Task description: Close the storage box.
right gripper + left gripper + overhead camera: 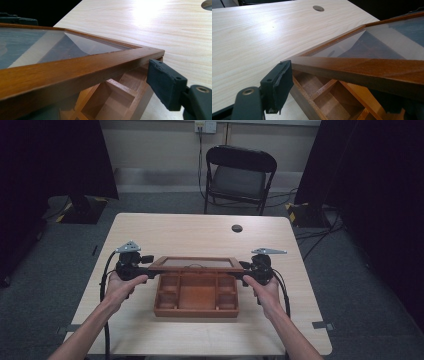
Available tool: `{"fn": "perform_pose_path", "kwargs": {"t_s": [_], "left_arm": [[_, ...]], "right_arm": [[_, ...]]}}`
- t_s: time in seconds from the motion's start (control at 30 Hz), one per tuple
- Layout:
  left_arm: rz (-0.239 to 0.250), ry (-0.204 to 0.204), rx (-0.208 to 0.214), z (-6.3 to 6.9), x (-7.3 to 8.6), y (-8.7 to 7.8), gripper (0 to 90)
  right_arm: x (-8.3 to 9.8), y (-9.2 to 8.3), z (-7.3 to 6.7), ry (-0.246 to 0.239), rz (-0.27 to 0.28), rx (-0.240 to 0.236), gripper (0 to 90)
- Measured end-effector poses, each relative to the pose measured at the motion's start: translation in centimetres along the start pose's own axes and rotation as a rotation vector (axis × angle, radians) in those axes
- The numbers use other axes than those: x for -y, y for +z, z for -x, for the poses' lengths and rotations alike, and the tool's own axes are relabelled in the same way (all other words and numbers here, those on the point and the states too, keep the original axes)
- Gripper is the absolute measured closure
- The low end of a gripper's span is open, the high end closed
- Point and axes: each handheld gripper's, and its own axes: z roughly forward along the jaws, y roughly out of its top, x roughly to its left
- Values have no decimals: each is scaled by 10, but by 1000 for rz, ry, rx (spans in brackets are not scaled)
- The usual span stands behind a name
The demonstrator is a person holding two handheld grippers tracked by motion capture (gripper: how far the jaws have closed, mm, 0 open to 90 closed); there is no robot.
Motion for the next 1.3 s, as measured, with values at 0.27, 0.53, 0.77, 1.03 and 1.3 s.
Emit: {"fn": "perform_pose_path", "kwargs": {"t_s": [0.27,0.53,0.77,1.03,1.3], "left_arm": [[-3,-4,5,1,8,1,213],[6,-4,-2,3,11,-2,214],[0,2,-2,3,15,-3,212],[4,3,-13,6,17,-4,229],[-20,2,-3,6,21,-2,221]], "right_arm": [[7,-14,5,-6,-6,20,302],[7,-29,16,3,-39,70,325],[4,-42,20,9,2,85,356],[-12,-43,5,-41,26,62,445],[-33,-38,-13,-69,35,-64,471]]}}
